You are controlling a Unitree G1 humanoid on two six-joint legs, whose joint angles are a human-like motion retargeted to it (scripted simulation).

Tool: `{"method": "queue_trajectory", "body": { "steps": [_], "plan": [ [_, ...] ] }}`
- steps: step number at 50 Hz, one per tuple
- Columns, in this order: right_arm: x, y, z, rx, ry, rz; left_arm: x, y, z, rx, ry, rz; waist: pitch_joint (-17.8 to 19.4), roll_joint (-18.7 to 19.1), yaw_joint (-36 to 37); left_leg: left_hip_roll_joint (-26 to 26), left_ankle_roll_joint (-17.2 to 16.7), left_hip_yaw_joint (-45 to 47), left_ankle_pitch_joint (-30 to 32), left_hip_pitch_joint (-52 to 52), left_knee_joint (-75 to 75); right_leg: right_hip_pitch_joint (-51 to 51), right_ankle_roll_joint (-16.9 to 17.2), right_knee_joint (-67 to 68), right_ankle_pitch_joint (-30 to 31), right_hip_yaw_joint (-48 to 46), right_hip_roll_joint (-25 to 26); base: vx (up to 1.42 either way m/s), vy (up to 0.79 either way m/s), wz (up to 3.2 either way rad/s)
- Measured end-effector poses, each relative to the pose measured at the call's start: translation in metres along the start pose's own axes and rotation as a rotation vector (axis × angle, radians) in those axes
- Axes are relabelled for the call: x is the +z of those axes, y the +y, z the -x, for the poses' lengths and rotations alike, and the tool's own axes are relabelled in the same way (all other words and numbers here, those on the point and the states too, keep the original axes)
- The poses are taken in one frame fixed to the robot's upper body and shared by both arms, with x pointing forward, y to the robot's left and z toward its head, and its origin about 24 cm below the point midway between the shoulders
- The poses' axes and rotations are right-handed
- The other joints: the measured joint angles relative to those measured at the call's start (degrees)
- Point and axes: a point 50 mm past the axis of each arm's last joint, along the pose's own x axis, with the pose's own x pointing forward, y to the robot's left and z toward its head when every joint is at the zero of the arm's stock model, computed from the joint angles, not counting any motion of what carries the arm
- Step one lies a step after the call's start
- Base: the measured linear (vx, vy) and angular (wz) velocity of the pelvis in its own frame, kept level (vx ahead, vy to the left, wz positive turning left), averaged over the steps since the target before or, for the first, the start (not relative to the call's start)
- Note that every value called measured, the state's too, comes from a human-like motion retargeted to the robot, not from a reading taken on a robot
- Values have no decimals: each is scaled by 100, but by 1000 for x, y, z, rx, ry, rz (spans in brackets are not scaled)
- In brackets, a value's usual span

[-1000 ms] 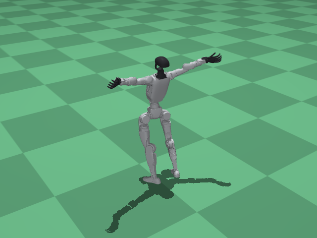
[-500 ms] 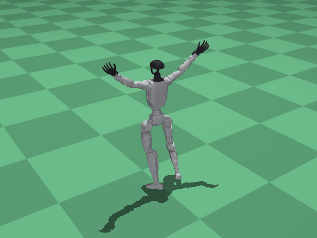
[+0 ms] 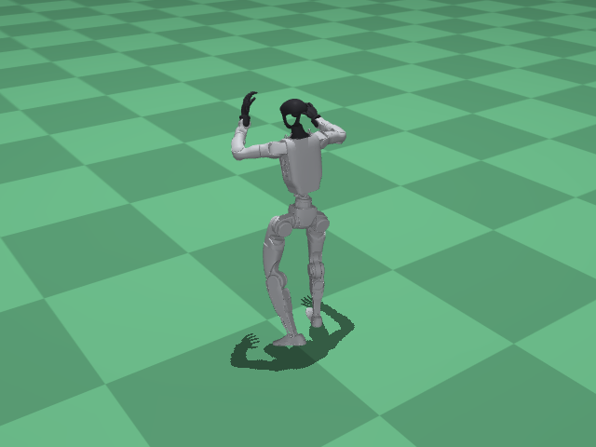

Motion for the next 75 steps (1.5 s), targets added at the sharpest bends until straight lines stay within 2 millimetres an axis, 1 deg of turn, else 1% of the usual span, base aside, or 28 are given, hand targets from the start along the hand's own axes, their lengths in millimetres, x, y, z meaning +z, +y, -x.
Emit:
{"method": "queue_trajectory", "body": {
  "steps": [2,3,5,7,10,12,15,17,18,20,23,26,28,30,32,35,38,40,47,51,55,58,60,62,65,70,72,75],
  "plan": [
    [20,54,19,226,-13,-78,2,-23,6,-49,-13,130,-23,56,-47,132,107,-109,-88,-514,553,-95,0,39,-37,-59,78,5,-23,15],
    [29,79,33,342,-8,-124,5,-34,8,-75,-23,193,-25,91,-46,191,102,-129,-146,-726,697,-139,0,35,-43,-85,142,3,-26,11],
    [45,127,67,576,30,-216,12,-56,12,-132,-48,314,-50,122,-44,251,8,-108,-257,-1080,671,-256,0,10,-42,-151,260,2,-26,13],
    [57,168,111,782,111,-295,22,-76,13,-189,-85,422,-48,131,-26,188,-213,11,-270,-1206,82,-336,0,-39,-30,-221,348,1,-24,17],
    [70,211,189,1033,302,-396,39,-101,13,-272,-155,540,-26,193,-12,-50,-692,152,46,-1040,-1508,-353,0,-99,-42,-351,477,4,-13,19],
    [76,225,247,1158,479,-450,51,-112,11,-316,-211,578,-13,360,-31,-132,-1012,88,387,-822,-2541,-271,0,-114,-97,-448,618,10,3,17],
    [85,225,337,1328,780,-490,66,-128,12,-364,-262,666,-18,626,-121,-178,-1287,-183,776,-570,-3490,-99,0,-96,-217,-579,742,15,14,27],
    [90,211,392,1411,1003,-536,76,-131,9,-436,-295,652,-59,723,-262,-233,-1297,-389,779,-531,-3550,14,0,-48,-306,-652,667,18,19,43],
    [95,203,417,1467,1090,-529,77,-140,11,-424,-277,747,-62,733,-312,-279,-1263,-487,774,-513,-3550,54,0,-3,-361,-692,605,17,19,50],
    [103,182,460,1547,1267,-544,82,-148,12,-448,-273,821,-105,752,-442,-386,-1202,-621,739,-443,-3550,133,0,90,-462,-761,459,17,19,50],
    [111,150,506,1629,1453,-570,88,-152,11,-500,-281,867,-145,771,-662,-544,-1162,-702,662,-281,-3550,266,0,254,-620,-845,237,16,18,38],
    [117,126,533,1686,1546,-574,86,-151,10,-518,-284,866,-208,786,-802,-599,-1201,-659,603,-157,-3550,357,-61,325,-726,-842,157,11,10,2],
    [118,116,542,1702,1576,-568,81,-147,7,-497,-277,837,-257,795,-853,-601,-1226,-595,574,-95,-3550,392,-114,332,-772,-791,158,8,6,-27],
    [116,111,546,1694,1596,-562,73,-141,4,-451,-258,784,-309,795,-885,-605,-1220,-518,540,-34,-3550,423,-134,317,-801,-713,164,7,6,-40],
    [113,112,544,1658,1615,-564,64,-134,-1,-391,-230,718,-364,788,-902,-610,-1186,-428,497,27,-3550,442,-124,295,-811,-614,172,6,5,-49],
    [107,122,532,1572,1633,-588,52,-125,-6,-318,-182,642,-444,774,-913,-616,-1126,-271,416,110,-3541,446,-70,270,-802,-446,184,4,5,-53],
    [102,140,512,1474,1613,-628,51,-124,-7,-288,-156,649,-520,754,-904,-587,-1100,-96,307,139,-3468,407,-4,254,-764,-270,225,2,2,-56],
    [101,153,494,1410,1578,-659,57,-127,-6,-294,-165,685,-576,750,-878,-521,-1116,30,250,126,-3415,352,0,228,-720,-154,308,-1,-3,-58],
    [100,193,428,1238,1393,-779,93,-147,4,-473,-271,850,-725,747,-784,-348,-1225,327,218,79,-3428,190,0,91,-555,102,572,-3,-2,-39],
    [98,204,395,1161,1301,-851,102,-150,0,-529,-330,833,-740,750,-781,-337,-1273,365,230,74,-3475,178,0,23,-518,130,614,0,0,0],
    [94,205,381,1112,1259,-892,94,-143,-13,-455,-339,734,-770,760,-794,-379,-1285,342,210,72,-3487,208,0,-21,-522,109,571,0,7,6],
    [89,203,382,1110,1267,-889,80,-137,-26,-383,-301,633,-785,770,-815,-443,-1262,290,181,79,-3482,243,0,-13,-550,71,489,2,10,16],
    [86,200,388,1124,1281,-870,73,-135,-31,-363,-266,586,-789,774,-833,-498,-1236,246,157,90,-3475,271,0,11,-578,42,416,3,12,19],
    [84,197,396,1146,1301,-842,71,-137,-32,-378,-249,573,-787,776,-852,-555,-1210,203,130,107,-3466,297,0,50,-612,16,340,4,12,19],
    [82,190,413,1182,1338,-796,79,-144,-25,-446,-265,610,-780,778,-875,-635,-1178,147,87,137,-3452,333,0,113,-663,-14,232,4,11,16],
    [87,177,444,1276,1395,-722,104,-158,-5,-597,-341,715,-784,774,-853,-689,-1161,115,35,163,-3422,365,-30,165,-714,-26,155,2,4,5],
    [90,172,456,1323,1415,-704,108,-158,-4,-600,-364,710,-791,767,-829,-692,-1154,118,21,164,-3409,371,-40,165,-719,-22,149,0,0,0],
    [95,166,469,1385,1439,-692,105,-151,-16,-512,-380,645,-799,756,-798,-698,-1136,127,8,166,-3392,374,-41,163,-719,-10,140,0,0,0]
  ]
}}
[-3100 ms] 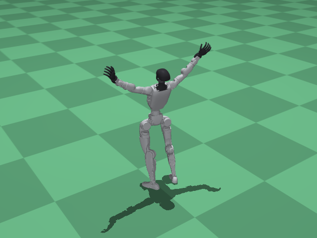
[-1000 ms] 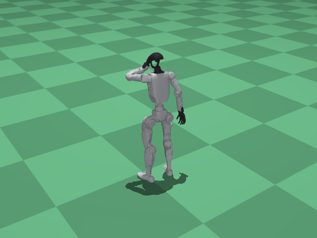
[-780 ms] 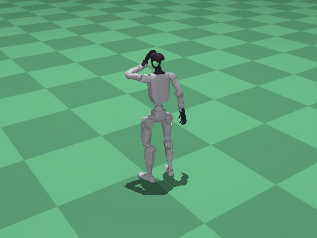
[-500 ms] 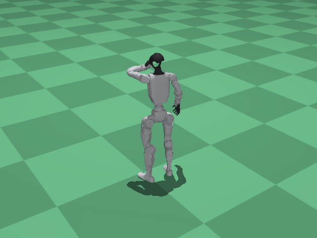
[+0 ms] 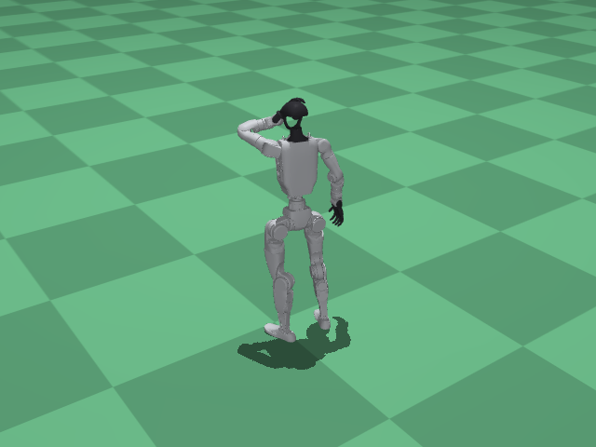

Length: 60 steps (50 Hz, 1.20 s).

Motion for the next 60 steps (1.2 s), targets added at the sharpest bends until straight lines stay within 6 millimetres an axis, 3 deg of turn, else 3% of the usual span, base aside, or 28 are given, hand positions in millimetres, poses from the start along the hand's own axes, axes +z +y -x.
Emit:
{"method": "queue_trajectory", "body": {
  "steps": [5,8,10,19,22,30,33,40,43,50,52,55,60],
  "plan": [
    [-10,5,2,48,38,5,-5,40,-12,155,33,-192,2,-2,15,-3,16,34,-9,16,4,-7,12,11,5,32,-3,0,0,0],
    [-10,5,2,51,35,-2,-5,50,-16,160,48,-230,16,6,1,2,4,67,-14,34,-3,-12,22,18,10,60,5,0,0,0],
    [-8,4,1,42,29,-13,-3,46,-17,129,39,-213,29,13,-12,5,-10,93,-19,47,-6,-13,34,17,17,82,12,0,0,0],
    [-1,-2,0,9,1,-6,9,-11,-5,-144,-5,-23,51,53,-25,71,-74,226,-49,84,12,-11,41,-41,53,187,104,0,0,0],
    [3,-5,-1,3,-11,-6,8,-8,-5,-127,5,-41,54,57,-23,66,-65,245,-64,106,20,3,41,-42,48,207,100,0,0,0],
    [14,-11,-3,-34,-37,-47,-6,32,-9,94,81,-149,65,68,-16,15,-3,251,-101,178,33,58,33,0,-4,227,33,0,0,0],
    [16,-11,-4,-42,-41,-50,-7,28,-4,94,93,-100,65,72,-6,17,2,259,-114,196,41,73,30,5,-17,234,34,0,0,0],
    [15,-5,-3,-19,-41,-17,-2,-5,9,-63,99,76,42,87,14,35,-16,268,-147,223,70,114,40,-8,-33,235,48,0,0,0],
    [14,-3,-3,-11,-37,-15,-4,5,8,-17,99,33,36,92,17,31,-5,253,-155,230,81,134,38,-6,-45,221,39,0,0,0],
    [15,-3,-4,-20,-33,-42,-13,62,1,250,140,-200,51,120,12,32,32,207,-153,232,96,157,-6,18,-76,179,26,0,0,0],
    [16,-3,-4,-26,-33,-49,-14,64,1,268,146,-209,62,128,8,33,34,201,-152,230,97,158,-11,20,-80,174,25,0,0,0],
    [16,-3,-4,-33,-32,-52,-13,50,3,228,135,-146,77,139,6,34,27,202,-152,227,92,156,-5,12,-78,174,28,0,0,0],
    [12,-1,-3,-16,-24,-15,-5,2,12,1,124,57,84,154,0,39,-10,225,-157,223,82,153,24,-20,-68,189,42,0,0,0]
  ]
}}
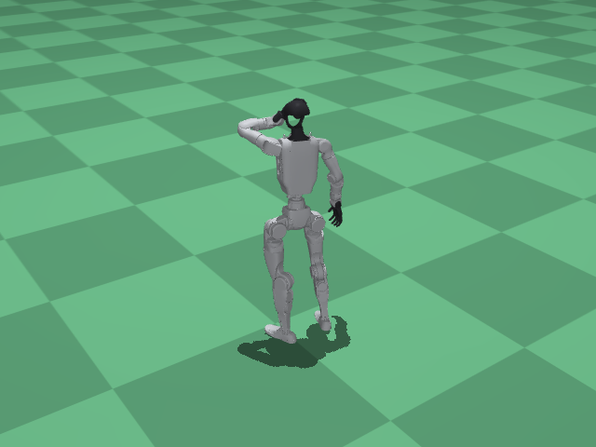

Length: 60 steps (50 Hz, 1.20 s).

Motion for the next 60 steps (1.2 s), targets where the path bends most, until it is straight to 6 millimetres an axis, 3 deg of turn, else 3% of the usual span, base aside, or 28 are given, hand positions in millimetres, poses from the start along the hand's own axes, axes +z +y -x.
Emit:
{"method": "queue_trajectory", "body": {
  "steps": [4,10,13,15,20,23,26,30,35,40,45,50,52,55,58,60],
  "plan": [
    [0,0,0,13,-3,20,3,-5,2,-48,-13,-21,3,-3,-7,3,-12,10,0,-8,0,-7,15,-14,6,7,6,0,0,0],
    [6,-2,0,-5,-29,-15,2,44,-4,205,-25,-287,12,-23,-10,-1,16,-13,20,-43,8,-33,16,-2,7,-10,-4,0,0,0],
    [9,-2,0,-3,-42,-25,-1,55,-6,248,3,-293,9,-47,-8,-5,19,-39,34,-71,4,-53,17,8,5,-33,-12,0,0,0],
    [11,-1,0,2,-49,-26,-2,51,-6,222,10,-236,1,-63,-3,-3,7,-56,46,-92,-9,-69,17,8,8,-52,-9,0,0,0],
    [13,1,0,27,-62,-3,0,15,-6,9,-5,-38,-28,-91,19,11,-67,-101,71,-138,-68,-95,17,-33,35,-116,22,0,0,0],
    [17,1,-1,36,-75,19,2,6,-8,-60,-23,-38,-13,-114,29,4,-96,-137,76,-152,-93,-81,17,-69,40,-156,23,0,0,0],
    [26,0,-2,31,-102,46,3,18,-11,2,-47,-161,59,-150,28,-27,-86,-189,62,-146,-85,-49,17,-61,16,-190,-20,0,7,14],
    [46,-3,-5,22,-163,103,-2,55,-7,186,-27,-411,253,-188,13,-22,-46,-266,27,-114,-10,-57,-94,151,1,-216,-76,-2,8,13],
    [83,-5,-5,11,-287,175,-19,97,31,375,145,-552,625,-167,-8,193,21,-356,-2,-61,129,-407,-494,1082,223,-106,-28,0,0,0],
    [116,-6,3,-23,-443,240,-49,116,106,522,441,-545,991,-234,0,367,120,-451,-20,-60,197,-1078,-609,2123,444,205,30,0,0,0],
    [141,-7,20,-73,-634,409,-79,107,196,521,812,-632,1309,-416,2,374,114,-554,-28,-110,182,-1227,-390,1344,430,132,61,-1,-8,22],
    [173,-2,47,-135,-885,611,-103,68,261,347,1078,-675,1521,-671,81,273,-75,-575,27,-85,37,-951,17,-250,923,-169,153,3,-19,16],
    [196,4,61,-158,-1014,675,-111,52,271,256,1114,-679,1523,-708,183,358,-215,-520,121,-86,-88,-934,17,-613,1155,-226,347,3,-36,-14],
    [236,15,88,-179,-1222,767,-122,33,270,122,1100,-685,1443,-715,300,427,-323,-486,227,-61,-239,-888,17,-870,1349,-277,505,8,-26,-8],
    [282,26,125,-195,-1447,876,-131,24,253,3,1028,-710,1251,-712,388,448,-257,-469,255,-3,-239,-799,17,-893,1334,-288,525,14,-17,-2],
    [317,31,159,-233,-1605,956,-134,29,234,-59,966,-753,1142,-733,410,435,-104,-459,259,43,-136,-720,17,-826,1250,-279,478,19,-14,3]
  ]
}}
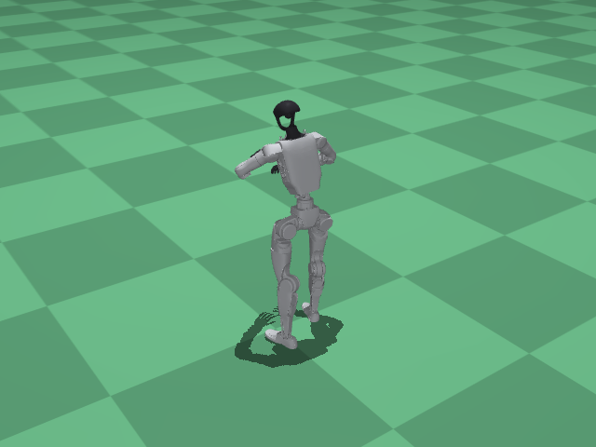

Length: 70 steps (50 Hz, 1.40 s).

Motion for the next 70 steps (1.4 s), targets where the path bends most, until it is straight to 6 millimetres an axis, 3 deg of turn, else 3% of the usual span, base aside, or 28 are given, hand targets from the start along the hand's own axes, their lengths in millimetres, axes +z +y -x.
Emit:
{"method": "queue_trajectory", "body": {
  "steps": [5,8,11,15,20,25,29,33,37,42,47,55,60,62,70],
  "plan": [
    [49,-86,-56,-173,-270,242,24,41,-36,42,-125,-145,-429,-186,93,-69,728,2,-165,-40,1019,281,0,417,-374,155,-291,26,-12,1],
    [75,-142,-72,-310,-356,371,38,73,-54,98,-166,-242,-769,-254,173,-14,1019,-148,-363,-230,1842,451,0,769,-645,228,-375,31,-10,-6],
    [96,-197,-77,-438,-401,479,50,106,-70,163,-186,-319,-1156,-230,310,96,979,-344,-500,-357,2148,599,0,1056,-880,267,-262,31,-11,-20],
    [119,-266,-74,-565,-413,564,62,153,-87,259,-173,-350,-1638,-143,533,206,608,-531,-446,-245,1618,839,0,1213,-1114,296,15,29,-9,-31],
    [127,-338,-64,-654,-327,510,67,217,-92,403,-78,-299,-2210,-59,711,267,308,-594,-310,35,1025,1239,0,1061,-1312,353,208,27,1,-24],
    [115,-405,-38,-805,-138,458,76,288,-71,605,26,-340,-2690,-126,734,176,265,-449,-397,264,1047,1514,0,891,-1452,458,107,23,9,-18],
    [100,-444,-4,-962,30,569,97,342,-39,782,76,-516,-2989,-231,546,50,176,-293,-469,463,978,1587,0,946,-1593,530,-42,19,12,-15],
    [79,-464,30,-1073,189,737,119,382,1,946,125,-705,-3250,-287,386,-34,74,-179,-501,629,835,1570,0,1107,-1745,593,-127,14,8,-16],
    [58,-479,70,-1177,310,756,135,410,43,1076,205,-816,-3421,-298,373,-18,-24,-85,-525,743,734,1542,0,1218,-1845,653,-93,9,1,-17],
    [37,-498,131,-1361,415,531,139,433,102,1217,356,-851,-3568,-261,498,55,-130,17,-558,846,677,1564,0,1225,-1886,716,9,8,-2,-14],
    [23,-509,196,-1580,476,258,132,443,169,1392,551,-852,-3773,-189,619,88,-189,88,-593,917,669,1615,0,1193,-1906,762,56,8,0,-10],
    [23,-507,277,-1931,318,-85,130,431,271,1689,768,-801,-4061,38,705,105,-288,188,-672,1118,653,1757,0,1219,-2005,807,79,9,1,-8],
    [11,-491,310,-2032,360,-32,141,421,305,1828,746,-798,-4084,105,665,122,-357,242,-733,1374,623,1977,0,1223,-2081,826,104,10,1,-7],
    [25,-494,320,-2133,151,-125,142,414,320,1908,732,-792,-4082,197,718,107,-306,254,-737,1474,607,2075,0,1204,-2089,828,92,11,1,-7],
    [31,-484,346,-2298,-90,-210,147,373,387,2075,834,-861,-4088,634,610,97,-283,293,-780,1752,643,2383,0,1174,-2109,819,69,10,3,-2]
  ]
}}
